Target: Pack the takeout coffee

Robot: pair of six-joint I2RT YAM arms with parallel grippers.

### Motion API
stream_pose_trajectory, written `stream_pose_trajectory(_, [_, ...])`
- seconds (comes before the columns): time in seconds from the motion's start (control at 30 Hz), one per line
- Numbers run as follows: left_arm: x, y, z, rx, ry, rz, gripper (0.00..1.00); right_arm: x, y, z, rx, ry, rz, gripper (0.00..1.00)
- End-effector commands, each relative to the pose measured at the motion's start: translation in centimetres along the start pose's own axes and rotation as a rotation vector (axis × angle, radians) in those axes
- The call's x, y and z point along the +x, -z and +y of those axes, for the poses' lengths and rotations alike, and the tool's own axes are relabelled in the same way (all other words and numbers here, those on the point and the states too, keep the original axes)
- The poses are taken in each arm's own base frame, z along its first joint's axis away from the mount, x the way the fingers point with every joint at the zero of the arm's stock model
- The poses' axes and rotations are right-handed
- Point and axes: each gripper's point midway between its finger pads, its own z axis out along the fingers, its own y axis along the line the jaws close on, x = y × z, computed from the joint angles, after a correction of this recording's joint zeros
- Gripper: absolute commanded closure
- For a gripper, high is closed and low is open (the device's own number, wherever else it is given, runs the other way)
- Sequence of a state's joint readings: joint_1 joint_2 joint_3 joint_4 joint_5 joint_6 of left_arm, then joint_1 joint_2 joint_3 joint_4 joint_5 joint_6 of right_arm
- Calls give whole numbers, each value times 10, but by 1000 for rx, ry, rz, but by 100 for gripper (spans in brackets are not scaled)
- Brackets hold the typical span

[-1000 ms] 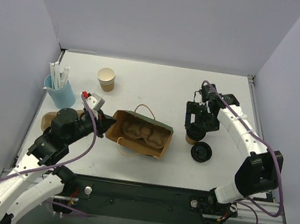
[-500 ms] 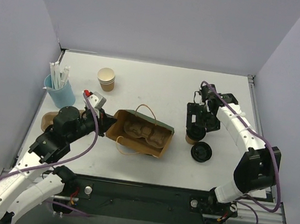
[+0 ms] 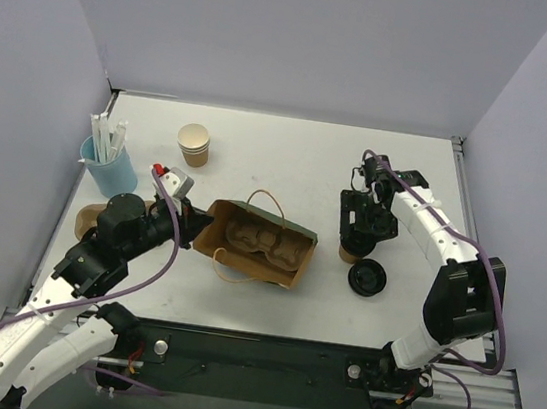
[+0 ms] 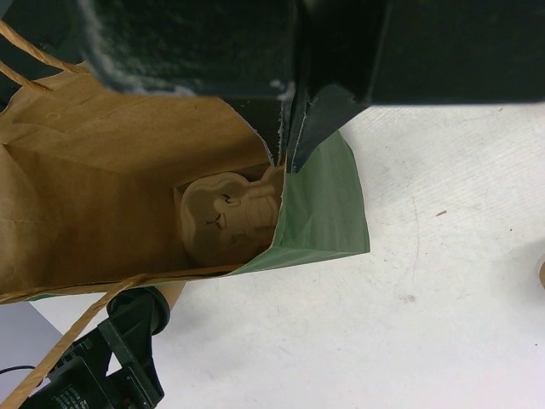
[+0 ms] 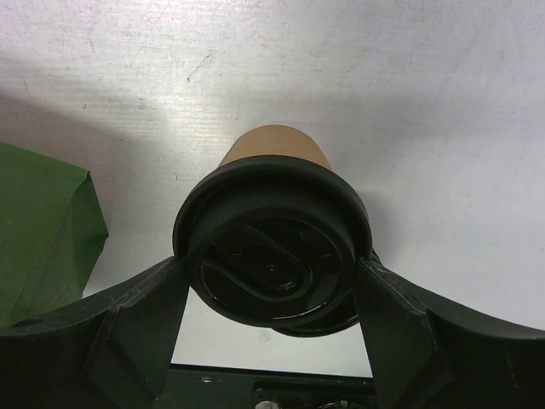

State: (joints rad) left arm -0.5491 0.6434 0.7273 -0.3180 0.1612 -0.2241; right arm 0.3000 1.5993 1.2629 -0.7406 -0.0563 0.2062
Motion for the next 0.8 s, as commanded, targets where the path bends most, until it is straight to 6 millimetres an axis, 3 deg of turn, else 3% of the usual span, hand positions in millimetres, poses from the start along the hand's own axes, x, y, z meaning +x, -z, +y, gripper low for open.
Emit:
stream_pose_trajectory(0.0, [-26, 6, -6, 11, -13, -70, 100, 3, -4, -7, 32, -11, 11, 25])
stream_pose_trajectory(0.2, [-32, 10, -6, -2, -24, -62, 100, -1, 0, -12, 52, -13, -23, 37])
stream_pose_trajectory(0.3, [-36, 11, -4, -23, -19, -48, 100, -10, 20, -11, 41, -6, -75, 43])
stream_pose_trajectory(0.47, [-43, 11, 0, -69, 37, -48, 100, -29, 79, -4, -25, -3, -193, 51])
stream_pose_trajectory(0.57, [-42, 6, 0, -80, 90, -26, 100, -42, 124, 3, -83, -1, -285, 53])
stream_pose_trajectory(0.63, [-41, 3, 0, -91, 130, 9, 100, -52, 164, 9, -126, 8, -366, 54])
stream_pose_trajectory(0.7, [-33, -1, 2, -111, 150, 54, 100, -56, 188, 19, -185, 35, -418, 55])
stream_pose_trajectory(0.73, [-32, -2, 3, -119, 163, 63, 100, -61, 213, 28, -231, 60, -489, 56])
stream_pose_trajectory(0.77, [-29, -3, 5, -133, 167, 74, 100, -61, 225, 38, -283, 86, -515, 56])
